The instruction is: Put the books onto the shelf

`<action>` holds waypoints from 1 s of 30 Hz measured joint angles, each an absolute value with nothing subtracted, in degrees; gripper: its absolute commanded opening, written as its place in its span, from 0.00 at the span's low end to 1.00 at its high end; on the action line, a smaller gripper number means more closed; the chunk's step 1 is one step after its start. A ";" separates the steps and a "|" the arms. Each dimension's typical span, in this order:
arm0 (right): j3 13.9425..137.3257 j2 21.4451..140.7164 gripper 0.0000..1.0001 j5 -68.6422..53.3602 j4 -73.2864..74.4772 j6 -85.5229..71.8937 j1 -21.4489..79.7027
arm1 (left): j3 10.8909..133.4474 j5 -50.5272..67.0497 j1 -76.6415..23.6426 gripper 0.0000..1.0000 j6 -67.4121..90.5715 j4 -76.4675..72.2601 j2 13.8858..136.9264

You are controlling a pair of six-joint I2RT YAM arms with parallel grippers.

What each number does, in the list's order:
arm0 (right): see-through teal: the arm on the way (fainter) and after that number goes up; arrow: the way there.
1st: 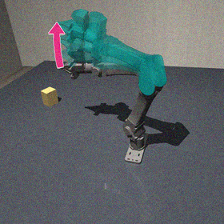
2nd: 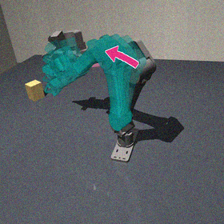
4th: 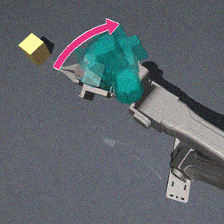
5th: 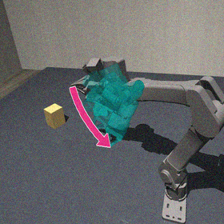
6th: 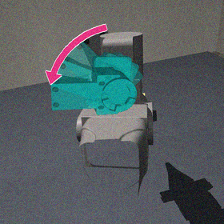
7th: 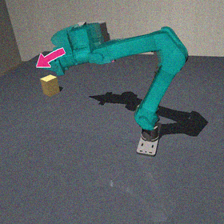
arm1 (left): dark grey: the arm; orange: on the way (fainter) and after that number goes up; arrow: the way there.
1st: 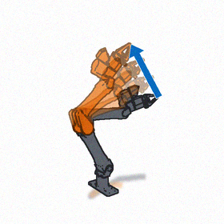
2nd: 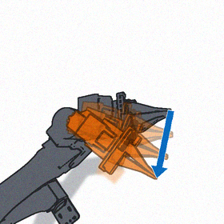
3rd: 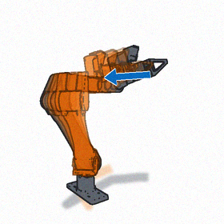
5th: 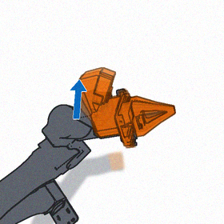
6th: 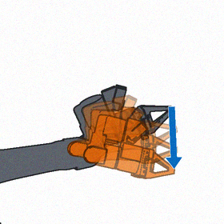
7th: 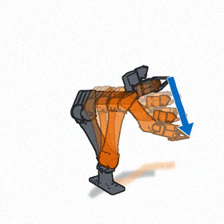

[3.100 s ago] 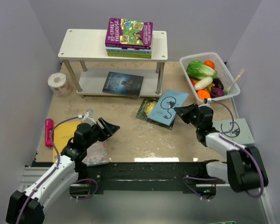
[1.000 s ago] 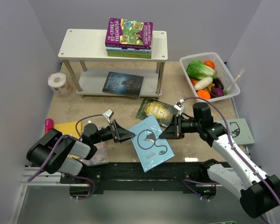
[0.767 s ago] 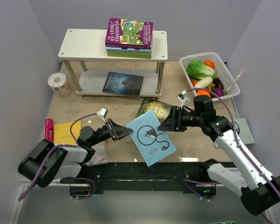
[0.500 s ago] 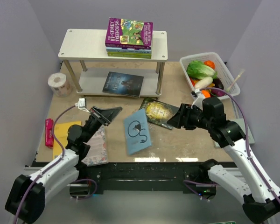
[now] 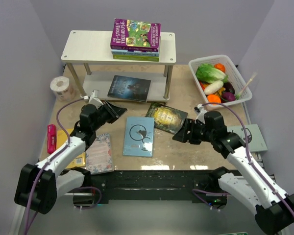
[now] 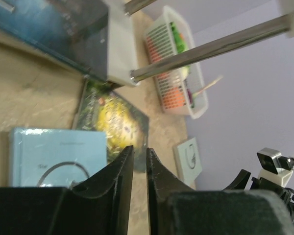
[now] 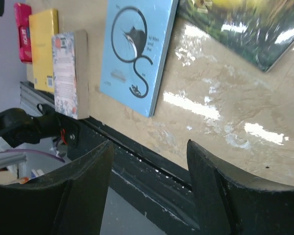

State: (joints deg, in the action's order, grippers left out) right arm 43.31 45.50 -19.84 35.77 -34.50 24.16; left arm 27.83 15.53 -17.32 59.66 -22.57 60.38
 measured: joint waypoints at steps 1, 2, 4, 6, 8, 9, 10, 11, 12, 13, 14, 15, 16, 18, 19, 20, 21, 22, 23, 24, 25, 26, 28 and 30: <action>40.53 45.84 0.65 -20.86 33.52 -35.51 24.16 | 28.88 15.18 -17.47 0.24 58.19 -19.03 61.47; 37.98 46.26 0.65 -22.09 31.40 -36.82 24.21 | 29.43 14.37 -17.72 0.25 57.19 -16.34 62.19; 32.95 46.85 0.66 -24.08 25.54 -39.42 24.23 | 29.54 10.98 -18.81 0.28 55.24 -9.54 62.76; 28.99 47.66 0.66 -25.65 20.62 -41.98 24.34 | 28.53 7.07 -20.73 0.28 54.22 -4.58 62.52; 26.06 49.56 0.66 -26.81 15.05 -44.18 24.56 | 27.29 3.99 -22.72 0.29 53.82 -0.60 62.52; 25.23 51.05 0.66 -27.07 12.32 -45.01 24.82 | 27.05 2.63 -23.57 0.29 53.76 1.61 63.11; 24.71 52.73 0.66 -27.18 9.91 -45.60 25.23 | 27.05 1.65 -24.25 0.29 53.74 3.03 63.99; 24.36 54.85 0.67 -27.14 7.44 -46.22 25.85 | 27.05 0.47 -25.12 0.29 53.71 4.19 65.56; 24.16 56.88 0.67 -26.96 4.86 -46.72 26.57 | 27.00 -0.73 -25.93 0.29 53.76 5.58 67.46; 24.05 58.89 0.67 -26.59 2.61 -47.27 27.49 | 26.74 -1.37 -26.48 0.29 53.80 6.22 68.51; 24.01 60.88 0.67 -26.33 0.43 -47.70 28.38 | 26.28 -2.17 -27.07 0.29 53.91 7.03 69.23; 24.01 62.46 0.67 -26.04 -1.54 -48.12 29.17 | 25.58 -2.81 -27.51 0.29 54.00 7.68 69.49; 24.01 64.79 0.67 -24.95 -4.27 -48.56 30.50 | 24.99 -3.38 -27.86 0.29 54.26 8.21 69.47; 24.14 68.79 0.68 -23.24 -7.86 -48.93 32.42 | 24.82 -4.36 -28.16 0.29 54.46 7.94 69.32; 24.34 71.07 0.68 -22.04 -9.37 -48.99 33.26 | 24.82 -4.75 -28.16 0.29 54.43 7.79 69.38; 24.62 73.14 0.68 -20.84 -10.41 -48.97 34.00 | 24.82 -5.10 -28.18 0.29 54.43 7.57 69.58; 25.02 74.78 0.68 -19.90 -10.98 -48.95 34.52 | 24.82 -5.26 -28.23 0.29 54.43 7.29 69.73; 26.09 76.82 0.68 -18.48 -12.03 -48.90 34.96 | 24.82 -5.30 -28.23 0.28 54.43 6.76 70.04; 26.59 79.24 0.68 -18.04 -12.45 -48.88 35.35 | 24.75 -5.30 -28.25 0.28 54.43 6.31 70.15; 27.40 81.38 0.68 -17.17 -13.19 -48.90 35.73 | 24.43 -5.26 -28.27 0.28 54.43 5.39 70.17; 28.29 83.00 0.68 -16.93 -14.52 -49.10 35.97 | 23.94 -5.21 -28.27 0.28 54.59 4.60 69.95; 29.30 84.25 0.68 -16.10 -15.35 -49.10 36.14 | 23.27 -5.21 -28.27 0.29 54.94 3.79 69.36; 30.87 86.80 0.68 -15.22 -17.32 -49.17 36.38 | 21.54 -5.54 -28.27 0.30 55.55 3.31 67.09; 31.73 88.49 0.68 -14.41 -19.22 -49.32 36.58 | 19.40 -6.57 -28.27 0.31 56.47 4.84 62.46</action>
State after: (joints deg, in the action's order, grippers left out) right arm 31.73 88.49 -14.41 -19.22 -49.32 36.58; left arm 19.40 -6.57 -28.27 56.47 4.84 62.46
